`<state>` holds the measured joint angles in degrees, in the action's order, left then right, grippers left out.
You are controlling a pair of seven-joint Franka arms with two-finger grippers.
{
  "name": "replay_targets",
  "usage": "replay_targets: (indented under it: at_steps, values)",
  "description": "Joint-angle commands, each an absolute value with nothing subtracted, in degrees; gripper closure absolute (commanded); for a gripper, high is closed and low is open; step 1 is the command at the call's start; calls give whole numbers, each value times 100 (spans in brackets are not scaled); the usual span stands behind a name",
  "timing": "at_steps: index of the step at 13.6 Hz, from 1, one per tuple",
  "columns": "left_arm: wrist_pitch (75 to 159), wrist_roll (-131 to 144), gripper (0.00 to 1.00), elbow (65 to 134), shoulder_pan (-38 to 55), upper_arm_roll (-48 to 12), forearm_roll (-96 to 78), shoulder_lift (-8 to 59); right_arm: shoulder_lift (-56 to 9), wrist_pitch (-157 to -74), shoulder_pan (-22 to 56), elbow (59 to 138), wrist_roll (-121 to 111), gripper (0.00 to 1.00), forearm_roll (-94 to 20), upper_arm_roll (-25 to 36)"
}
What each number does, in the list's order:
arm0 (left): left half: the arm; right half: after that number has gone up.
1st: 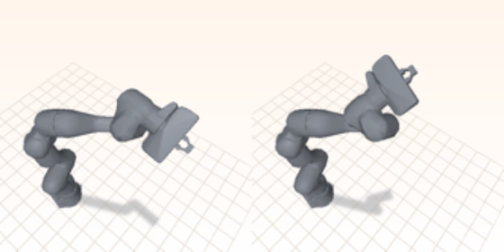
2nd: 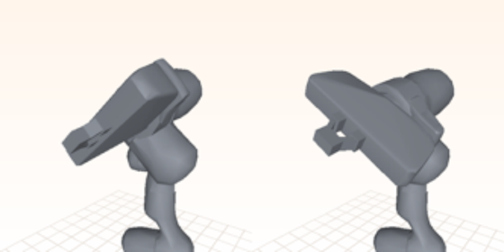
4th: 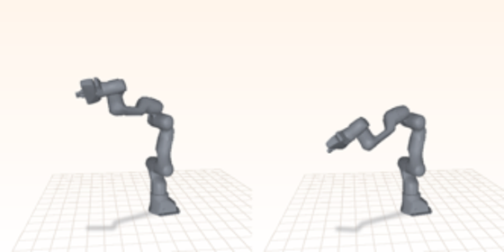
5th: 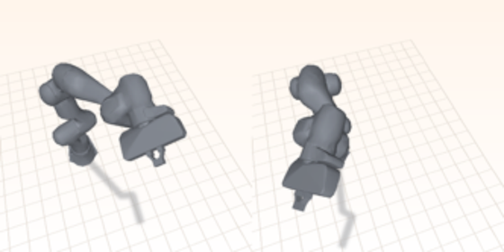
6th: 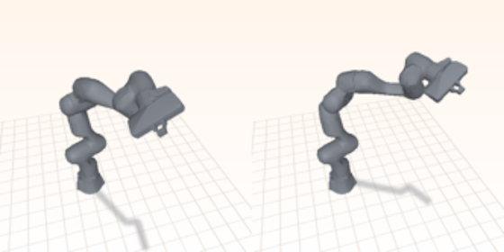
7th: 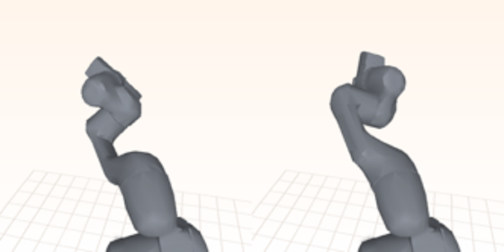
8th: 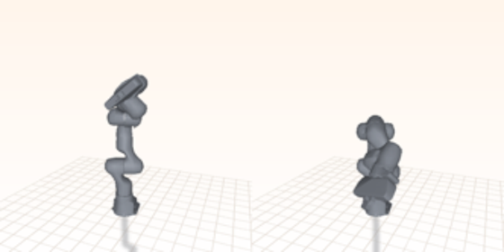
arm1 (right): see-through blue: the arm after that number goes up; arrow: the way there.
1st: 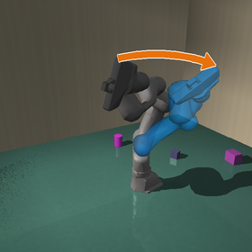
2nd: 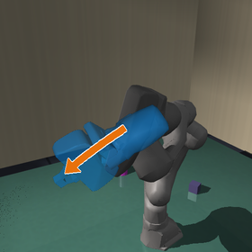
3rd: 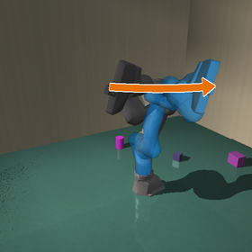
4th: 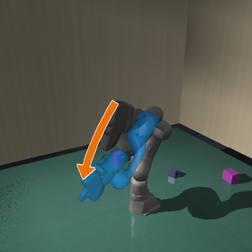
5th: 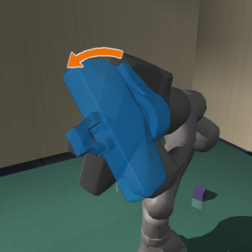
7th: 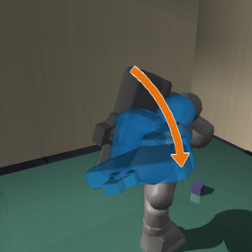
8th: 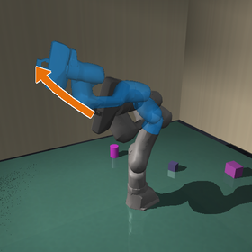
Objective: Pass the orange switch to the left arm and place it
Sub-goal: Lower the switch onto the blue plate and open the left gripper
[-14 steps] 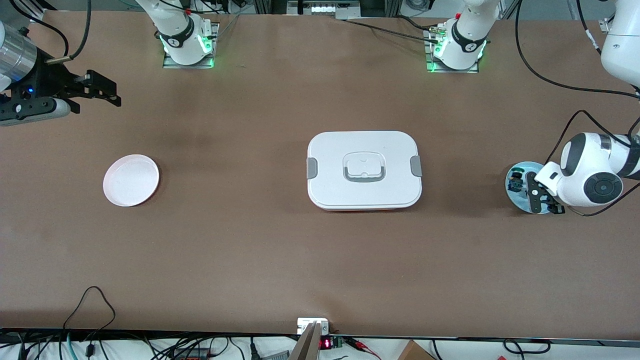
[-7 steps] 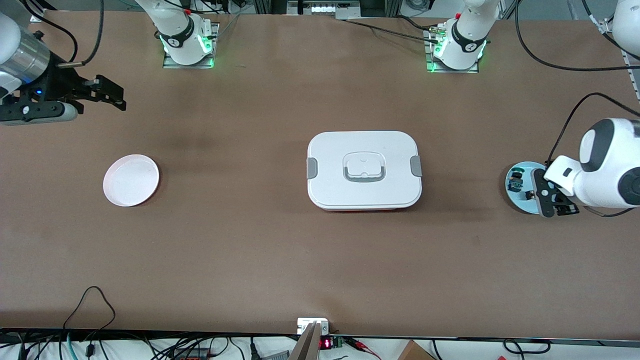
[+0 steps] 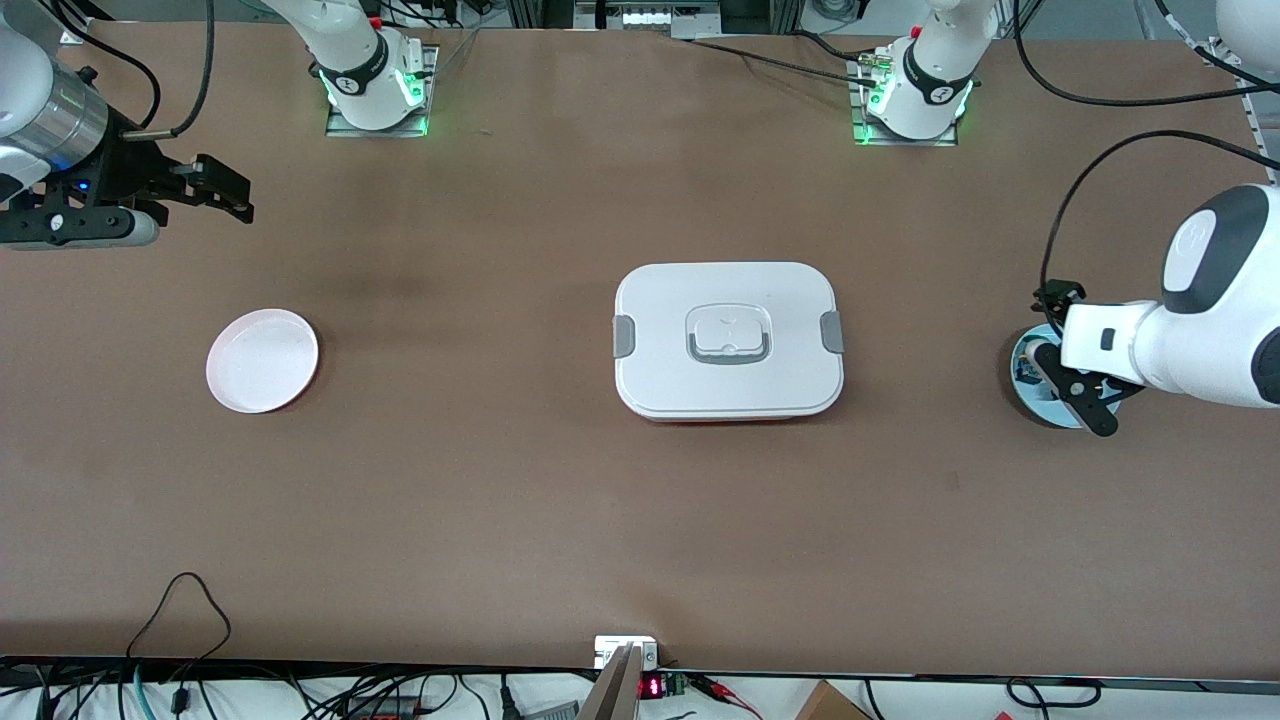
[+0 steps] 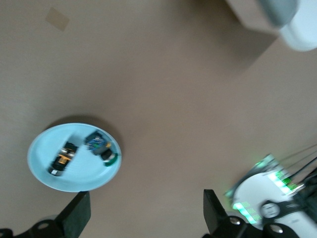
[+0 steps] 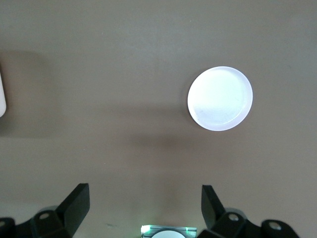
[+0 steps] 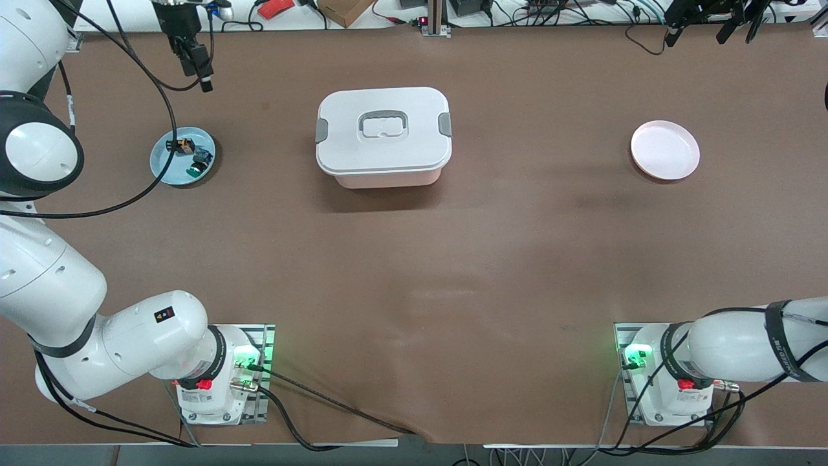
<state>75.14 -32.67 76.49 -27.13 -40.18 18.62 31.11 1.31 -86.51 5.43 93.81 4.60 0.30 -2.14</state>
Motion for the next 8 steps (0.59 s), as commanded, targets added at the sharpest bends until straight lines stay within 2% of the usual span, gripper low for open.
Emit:
replay_targets:
  at_steps: [1,2,4,5,6,8]
  values:
    - [7198,-2499,0,7198,-2270,-3920,1591,2972,176,-8692,729,9439,632,0,176,-141]
    - [7259,-2218,0,7163,-2033,-3711,1582,2823,184,-8710,738,9466,685,0,176,-141]
    - [7898,-1655,0,7442,-1130,-2188,675,2096,193,-8771,730,9519,686,0,176,-141]
    - [8119,-1391,0,7792,-794,-1501,102,1787,193,-8780,729,9510,686,0,176,-132]
    - [8513,-1067,0,8179,-608,-1068,-208,1480,185,-8763,738,9475,677,0,176,-132]
    - [9356,-530,0,9118,-449,-889,-237,672,176,-8736,747,9440,677,0,167,-132]
